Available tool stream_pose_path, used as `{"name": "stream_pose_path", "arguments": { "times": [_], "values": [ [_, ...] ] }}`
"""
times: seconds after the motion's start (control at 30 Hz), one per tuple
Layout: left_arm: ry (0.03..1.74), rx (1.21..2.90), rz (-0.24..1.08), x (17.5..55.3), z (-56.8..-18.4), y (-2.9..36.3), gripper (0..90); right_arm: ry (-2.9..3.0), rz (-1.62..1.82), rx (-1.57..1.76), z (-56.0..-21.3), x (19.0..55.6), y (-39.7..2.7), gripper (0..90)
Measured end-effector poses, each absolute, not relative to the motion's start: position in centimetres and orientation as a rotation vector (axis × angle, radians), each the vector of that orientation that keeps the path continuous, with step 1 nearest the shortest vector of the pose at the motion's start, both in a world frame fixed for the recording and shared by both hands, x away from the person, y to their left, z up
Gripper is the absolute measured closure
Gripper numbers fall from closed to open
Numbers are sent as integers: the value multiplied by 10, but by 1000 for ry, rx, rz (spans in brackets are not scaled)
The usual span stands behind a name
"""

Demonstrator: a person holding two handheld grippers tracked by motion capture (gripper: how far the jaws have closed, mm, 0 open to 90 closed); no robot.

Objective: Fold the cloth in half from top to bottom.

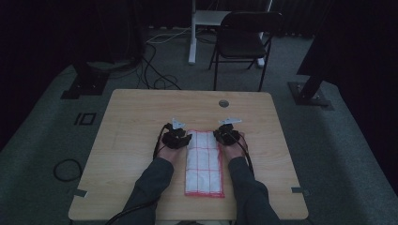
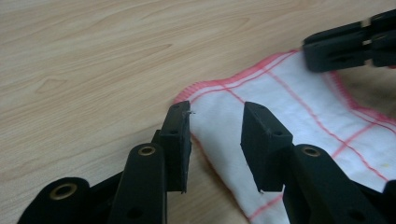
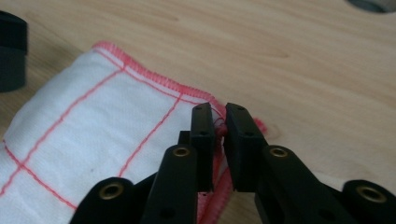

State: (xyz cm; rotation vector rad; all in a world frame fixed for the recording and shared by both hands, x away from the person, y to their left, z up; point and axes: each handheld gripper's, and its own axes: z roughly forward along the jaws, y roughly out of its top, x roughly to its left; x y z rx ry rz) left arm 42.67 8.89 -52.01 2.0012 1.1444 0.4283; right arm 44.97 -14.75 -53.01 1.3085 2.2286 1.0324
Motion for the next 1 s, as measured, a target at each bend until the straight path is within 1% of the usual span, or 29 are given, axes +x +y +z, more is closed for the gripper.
{"name": "stream_pose_path", "arguments": {
  "times": [0.07, 0.17, 0.23, 0.27, 0.4, 0.43, 0.47, 0.6, 0.67, 0.9, 0.93, 1.0],
  "values": [
    [1188, 1988, 425, 432, -524, 89, 619, 2207, 1028, 1301, -526, 450, -150, 837],
    [1205, 1986, 423, 433, -525, 89, 618, 2196, 1000, 1301, -525, 451, -151, 824],
    [1216, 1987, 421, 435, -526, 90, 612, 2164, 972, 1337, -524, 453, -154, 778],
    [1223, 1985, 421, 436, -527, 89, 612, 2164, 972, 1337, -524, 453, -154, 778],
    [1254, 1985, 409, 440, -532, 89, 598, 2174, 980, 1366, -525, 457, -159, 707],
    [1254, 1985, 409, 440, -532, 89, 594, 2174, 980, 1366, -525, 457, -159, 707],
    [1270, 1981, 408, 441, -534, 89, 588, 2176, 993, 1369, -526, 457, -159, 667],
    [1286, 1979, 400, 444, -535, 88, 575, 2184, 995, 1374, -526, 459, -158, 636],
    [1297, 1982, 392, 447, -538, 85, 568, 2206, 976, 1397, -531, 463, -155, 601],
    [1299, 2003, 402, 451, -537, 82, 556, 2226, 959, 1422, -536, 464, -152, 593],
    [1301, 2005, 404, 451, -537, 81, 556, 2233, 949, 1419, -536, 464, -152, 619],
    [1297, 2013, 406, 452, -537, 81, 557, 2233, 949, 1419, -536, 464, -152, 619]
  ]
}}
